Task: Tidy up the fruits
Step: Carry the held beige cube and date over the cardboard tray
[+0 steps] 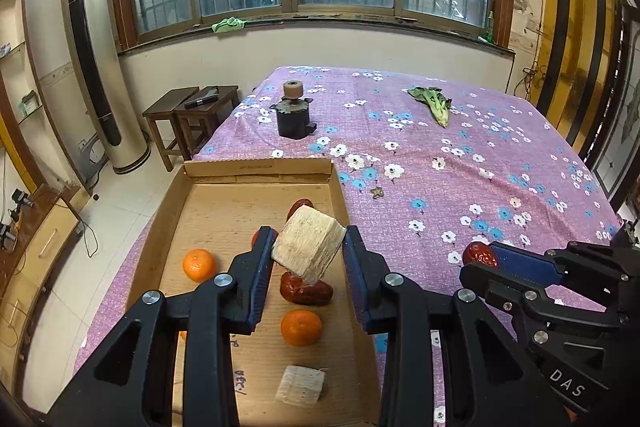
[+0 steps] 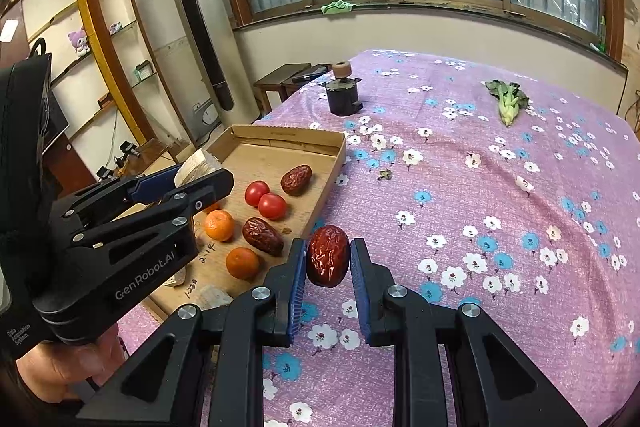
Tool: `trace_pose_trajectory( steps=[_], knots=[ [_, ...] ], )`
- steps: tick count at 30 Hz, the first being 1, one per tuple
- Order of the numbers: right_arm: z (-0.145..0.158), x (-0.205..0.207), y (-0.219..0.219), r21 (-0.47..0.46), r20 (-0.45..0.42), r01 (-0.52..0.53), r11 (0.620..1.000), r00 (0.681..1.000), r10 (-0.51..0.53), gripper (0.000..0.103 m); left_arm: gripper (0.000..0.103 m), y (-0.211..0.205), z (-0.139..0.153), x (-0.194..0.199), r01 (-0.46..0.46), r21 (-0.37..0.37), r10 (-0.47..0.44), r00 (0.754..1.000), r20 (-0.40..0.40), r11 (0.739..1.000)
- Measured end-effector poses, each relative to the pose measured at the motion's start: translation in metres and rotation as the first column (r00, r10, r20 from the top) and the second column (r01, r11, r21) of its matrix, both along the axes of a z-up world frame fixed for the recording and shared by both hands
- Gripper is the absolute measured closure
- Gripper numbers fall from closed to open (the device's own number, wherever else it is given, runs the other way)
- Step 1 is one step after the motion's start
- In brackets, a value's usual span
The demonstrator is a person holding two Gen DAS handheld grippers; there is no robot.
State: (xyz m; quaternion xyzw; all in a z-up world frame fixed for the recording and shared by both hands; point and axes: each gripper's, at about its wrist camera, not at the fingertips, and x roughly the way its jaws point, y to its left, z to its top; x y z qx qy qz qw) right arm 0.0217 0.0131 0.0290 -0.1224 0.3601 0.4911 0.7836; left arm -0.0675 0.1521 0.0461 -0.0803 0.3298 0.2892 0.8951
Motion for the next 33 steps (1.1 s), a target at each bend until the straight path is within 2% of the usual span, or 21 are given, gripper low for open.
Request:
trace_pose_trajectory(
  steps=[21, 33],
  knots=[
    [-0.012, 0.003, 0.051, 0.0, -0.044, -0.061, 0.998, 0.997, 0.061, 0.081, 0.071, 0.068, -0.006, -0.036, -0.133, -0.047, 0.133, 0.991, 0.002, 0.99],
    [-0.021, 0.013, 0.083, -0.011, -0.076, -0.079, 0.997, 0.994, 0.078, 0.081, 0.071, 0.091, -0.014, -0.034, -0.165, -0.028, 0.164, 0.986, -0.03, 0.986]
  ],
)
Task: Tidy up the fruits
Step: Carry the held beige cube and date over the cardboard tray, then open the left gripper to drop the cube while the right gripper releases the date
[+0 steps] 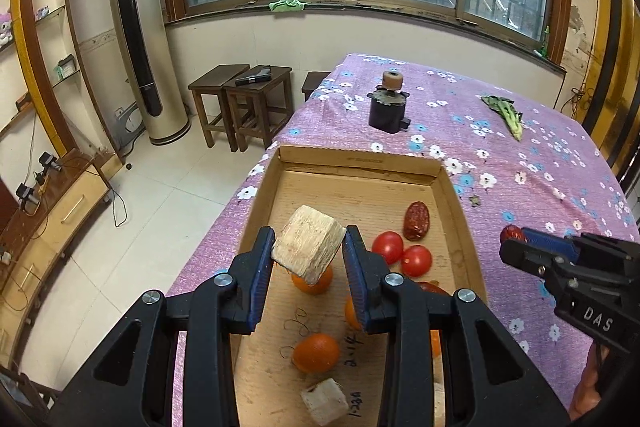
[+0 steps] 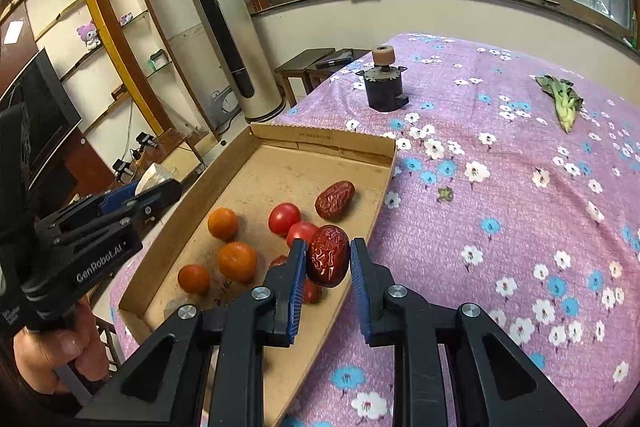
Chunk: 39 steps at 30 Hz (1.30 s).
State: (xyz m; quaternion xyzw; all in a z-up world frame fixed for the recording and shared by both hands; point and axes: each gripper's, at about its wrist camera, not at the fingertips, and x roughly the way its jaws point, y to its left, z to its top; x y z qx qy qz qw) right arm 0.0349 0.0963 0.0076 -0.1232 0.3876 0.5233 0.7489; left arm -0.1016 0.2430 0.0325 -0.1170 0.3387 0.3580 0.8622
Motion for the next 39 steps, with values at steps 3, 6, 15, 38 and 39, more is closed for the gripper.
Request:
trace_pose_trajectory(
  steps=[3, 6, 15, 38, 39],
  knots=[
    [0.0, 0.003, 0.011, -0.004, 0.004, -0.005, 1.0, 1.0, 0.005, 0.081, 0.071, 0.004, -0.001, 0.002, -0.003, 0.001, 0.003, 1.0, -0.006, 1.0],
    [-0.001, 0.007, 0.023, -0.009, -0.003, -0.013, 1.0, 1.0, 0.013, 0.081, 0.071, 0.007, -0.001, 0.004, -0.003, 0.003, 0.003, 1.0, -0.01, 1.0],
    [-0.006, 0.02, 0.059, -0.024, -0.013, -0.028, 0.999, 1.0, 0.028, 0.081, 0.07, 0.022, -0.002, 0.014, -0.001, 0.008, 0.001, 1.0, -0.021, 1.0],
    [-0.059, 0.044, 0.154, -0.196, -0.036, -0.118, 0.973, 0.993, 0.113, 0.08, 0.07, 0.077, -0.064, 0.072, 0.023, -0.243, -0.065, 0.984, -0.166, 0.97],
    [-0.062, 0.044, 0.156, -0.206, -0.036, -0.122, 0.971, 0.992, 0.118, 0.08, 0.07, 0.077, -0.069, 0.075, 0.022, -0.252, -0.071, 0.98, -0.186, 0.967]
  ],
)
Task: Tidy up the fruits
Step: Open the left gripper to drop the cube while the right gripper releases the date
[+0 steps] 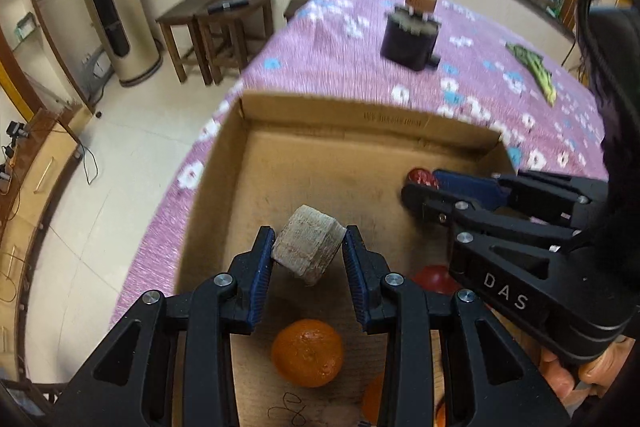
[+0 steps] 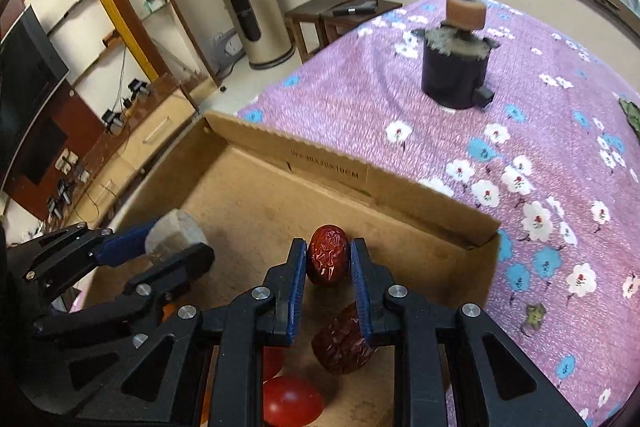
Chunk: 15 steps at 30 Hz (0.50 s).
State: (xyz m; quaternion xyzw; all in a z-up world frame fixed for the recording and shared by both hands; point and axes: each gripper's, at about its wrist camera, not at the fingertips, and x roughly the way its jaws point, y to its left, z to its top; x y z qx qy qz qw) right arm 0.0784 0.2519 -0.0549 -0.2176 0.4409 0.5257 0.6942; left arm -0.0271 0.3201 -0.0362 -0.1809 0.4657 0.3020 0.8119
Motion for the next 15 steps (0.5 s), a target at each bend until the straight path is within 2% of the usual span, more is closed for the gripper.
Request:
trace_pose_trajectory(
  steps=[3, 6, 8, 15],
  knots=[
    [-0.001, 0.0, 0.001, -0.004, -0.01, -0.012, 1.0, 1.0, 0.012, 0.079, 0.069, -0.003, -0.001, 0.002, -0.002, 0.023, 0.003, 1.0, -0.025, 1.0],
    [0.0, 0.0, -0.002, -0.001, 0.0, -0.008, 1.0, 1.0, 0.008, 0.069, 0.067, -0.002, 0.0, 0.0, -0.014, 0.025, 0.015, 1.0, -0.026, 1.0],
    [0.002, 0.002, -0.006, 0.015, -0.007, -0.001, 1.0, 1.0, 0.001, 0.064, 0.061, -0.003, 0.004, -0.005, -0.025, 0.044, 0.026, 0.999, -0.021, 0.999],
    [0.015, 0.0, -0.025, 0.046, -0.022, -0.003, 0.999, 1.0, 0.005, 0.063, 0.059, -0.019, 0.029, -0.028, -0.051, 0.115, 0.045, 0.997, 0.055, 0.992]
  ],
)
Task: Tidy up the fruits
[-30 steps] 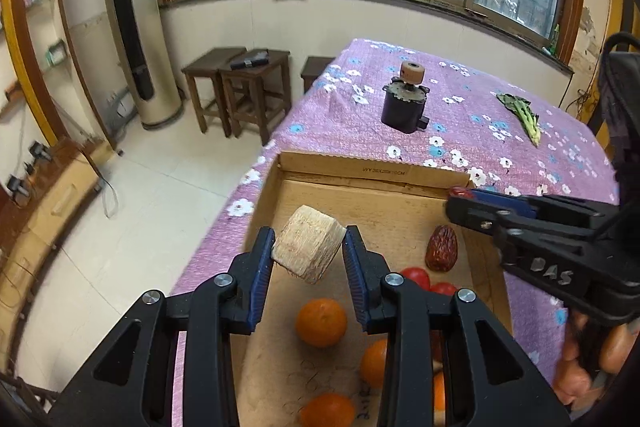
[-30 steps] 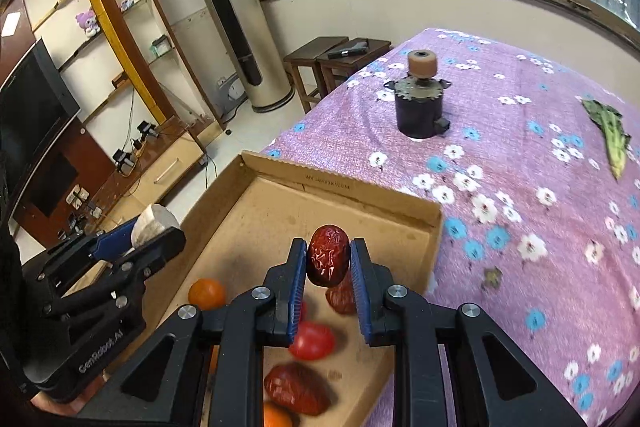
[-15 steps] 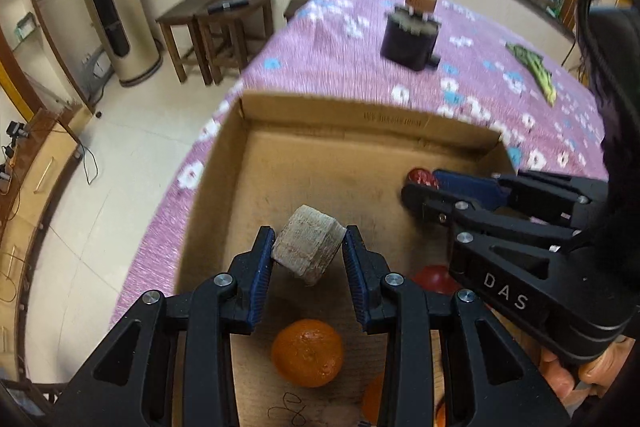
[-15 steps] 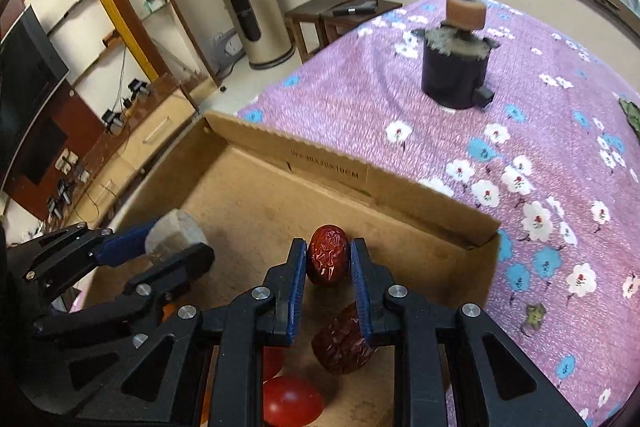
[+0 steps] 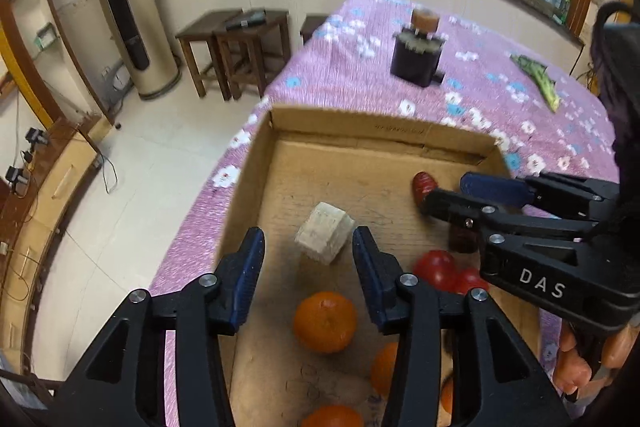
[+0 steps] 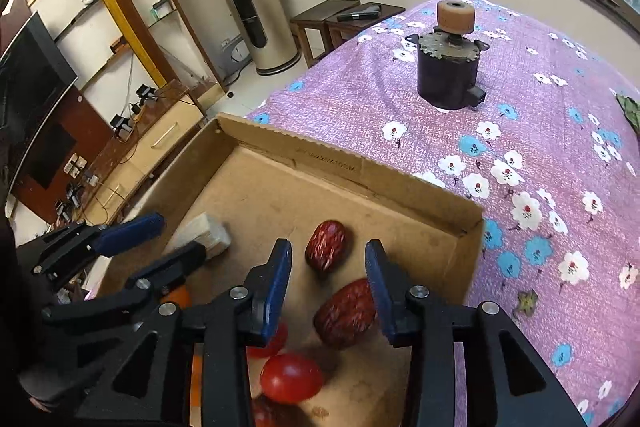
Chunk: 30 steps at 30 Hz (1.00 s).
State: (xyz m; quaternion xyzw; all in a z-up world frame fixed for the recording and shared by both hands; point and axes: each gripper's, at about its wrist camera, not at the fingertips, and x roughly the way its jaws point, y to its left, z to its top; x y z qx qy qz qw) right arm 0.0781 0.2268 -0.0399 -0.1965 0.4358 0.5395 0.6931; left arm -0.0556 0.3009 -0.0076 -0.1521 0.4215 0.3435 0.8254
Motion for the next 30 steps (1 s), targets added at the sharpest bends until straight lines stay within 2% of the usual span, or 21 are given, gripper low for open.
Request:
trace_pose_trajectory(
  steps=[4, 7, 11, 13, 16, 27, 30],
  knots=[
    [0.012, -0.009, -0.019, 0.028, -0.001, -0.024, 0.999, 1.0, 0.024, 0.062, 0.039, -0.024, 0.018, -0.02, -0.019, 0.076, 0.014, 0.998, 0.059, 0.997],
    [0.019, -0.017, -0.034, 0.049, -0.001, -0.054, 0.997, 0.999, 0.054, 0.055, 0.038, -0.041, 0.026, -0.032, -0.012, 0.098, 0.004, 0.996, 0.086, 0.995],
    [0.027, -0.028, -0.055, 0.064, 0.015, -0.079, 0.995, 0.997, 0.078, 0.051, 0.034, -0.055, 0.027, -0.045, -0.025, 0.093, 0.016, 0.995, 0.102, 0.995],
    [0.031, -0.034, -0.065, 0.071, 0.018, -0.094, 0.993, 0.995, 0.093, 0.048, 0.026, -0.06, 0.027, -0.053, -0.04, 0.082, 0.031, 0.994, 0.109, 0.996],
    [0.036, -0.043, -0.082, 0.088, 0.039, -0.117, 0.989, 0.993, 0.114, 0.035, 0.025, -0.069, 0.025, -0.062, -0.044, 0.078, 0.035, 0.993, 0.112, 0.996],
    [0.04, -0.059, -0.138, 0.095, 0.104, -0.22, 0.971, 0.972, 0.21, 0.03, 0.025, -0.106, 0.024, -0.09, -0.038, 0.119, 0.025, 0.994, 0.103, 0.992],
    [0.043, -0.063, -0.149, 0.1, 0.125, -0.254, 0.962, 0.962, 0.241, 0.025, 0.02, -0.114, 0.028, -0.093, -0.036, 0.131, 0.021, 0.993, 0.113, 0.991]
  ],
)
